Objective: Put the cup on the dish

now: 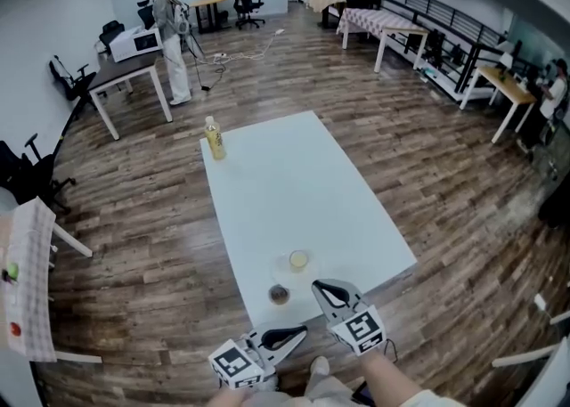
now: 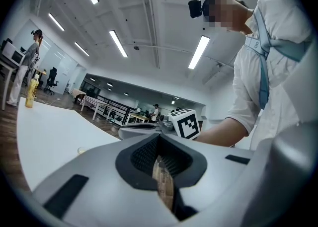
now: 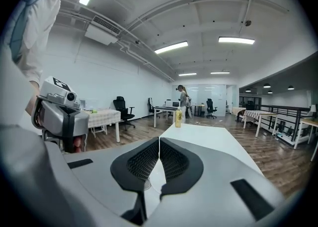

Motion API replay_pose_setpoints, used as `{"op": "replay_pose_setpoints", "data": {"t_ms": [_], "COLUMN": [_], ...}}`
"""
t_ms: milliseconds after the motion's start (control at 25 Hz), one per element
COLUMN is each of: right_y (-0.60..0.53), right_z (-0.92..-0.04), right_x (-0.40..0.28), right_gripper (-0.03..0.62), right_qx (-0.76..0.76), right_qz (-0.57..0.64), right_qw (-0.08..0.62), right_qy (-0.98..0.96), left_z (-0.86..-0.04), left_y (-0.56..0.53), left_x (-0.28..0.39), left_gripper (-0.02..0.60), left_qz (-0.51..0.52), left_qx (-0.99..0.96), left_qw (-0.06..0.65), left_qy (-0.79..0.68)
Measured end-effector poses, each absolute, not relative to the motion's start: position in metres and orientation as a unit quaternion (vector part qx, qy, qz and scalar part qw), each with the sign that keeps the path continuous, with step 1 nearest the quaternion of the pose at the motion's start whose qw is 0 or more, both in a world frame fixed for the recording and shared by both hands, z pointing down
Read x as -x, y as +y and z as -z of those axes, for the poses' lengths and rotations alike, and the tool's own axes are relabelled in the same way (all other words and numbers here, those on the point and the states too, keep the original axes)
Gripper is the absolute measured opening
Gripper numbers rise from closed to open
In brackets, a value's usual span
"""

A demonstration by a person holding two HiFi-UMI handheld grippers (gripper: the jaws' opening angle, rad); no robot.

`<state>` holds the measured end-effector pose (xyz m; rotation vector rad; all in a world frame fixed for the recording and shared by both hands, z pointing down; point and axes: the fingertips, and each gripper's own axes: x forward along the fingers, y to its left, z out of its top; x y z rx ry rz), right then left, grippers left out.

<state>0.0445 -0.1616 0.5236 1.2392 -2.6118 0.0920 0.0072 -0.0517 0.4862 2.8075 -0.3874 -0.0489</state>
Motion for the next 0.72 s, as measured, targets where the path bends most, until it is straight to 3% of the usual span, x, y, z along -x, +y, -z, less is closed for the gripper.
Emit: {"op": "replay_pose_setpoints", "data": {"t_ms": [720], "right_y": [-0.083], "right_z": [-0.464], "right_x": [-0.042], "right_gripper": [0.032], "right_qx": [-0.404], "right_qz": [-0.023], "right_qw": [0.089], "right_qy": [-0.910], "left_z": [-0.448], "left_y": [-0.021], "left_x": [-0.012], "left_gripper": [0.002], "left_qz": [0.005], "left_qx": [-0.991], "left_qw": [0.101], "left_qy": [-0.093]}}
